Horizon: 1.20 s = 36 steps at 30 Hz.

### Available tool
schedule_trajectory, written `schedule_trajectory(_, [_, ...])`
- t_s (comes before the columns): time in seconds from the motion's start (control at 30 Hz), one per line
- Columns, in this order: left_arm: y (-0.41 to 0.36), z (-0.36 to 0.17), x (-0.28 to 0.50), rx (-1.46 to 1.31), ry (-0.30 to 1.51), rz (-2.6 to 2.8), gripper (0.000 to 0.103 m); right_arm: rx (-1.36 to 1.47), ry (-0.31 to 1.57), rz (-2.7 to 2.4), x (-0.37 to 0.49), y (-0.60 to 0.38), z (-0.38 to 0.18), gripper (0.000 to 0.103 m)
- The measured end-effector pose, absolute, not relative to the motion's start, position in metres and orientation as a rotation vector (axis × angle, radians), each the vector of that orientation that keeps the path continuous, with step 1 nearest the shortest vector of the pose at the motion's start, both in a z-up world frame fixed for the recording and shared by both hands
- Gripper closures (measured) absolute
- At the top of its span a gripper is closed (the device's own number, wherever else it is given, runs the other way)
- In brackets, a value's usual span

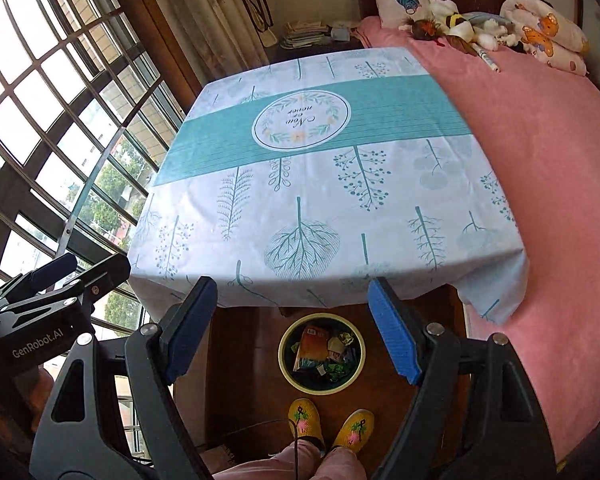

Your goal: Collect trash

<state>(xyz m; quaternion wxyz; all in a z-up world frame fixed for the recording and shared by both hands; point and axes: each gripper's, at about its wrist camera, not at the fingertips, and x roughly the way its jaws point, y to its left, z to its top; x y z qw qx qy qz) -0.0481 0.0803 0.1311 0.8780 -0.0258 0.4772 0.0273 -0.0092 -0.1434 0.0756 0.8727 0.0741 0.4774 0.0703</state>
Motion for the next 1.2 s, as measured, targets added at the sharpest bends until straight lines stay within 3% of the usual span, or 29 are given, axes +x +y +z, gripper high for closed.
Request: schedule_trajectory(1.2, [0.060, 0.145, -0.047, 0.049, 0.952, -0.038, 0.009, 0.137, 0.906, 0.073, -0.026, -0.142, 0.104, 0.027])
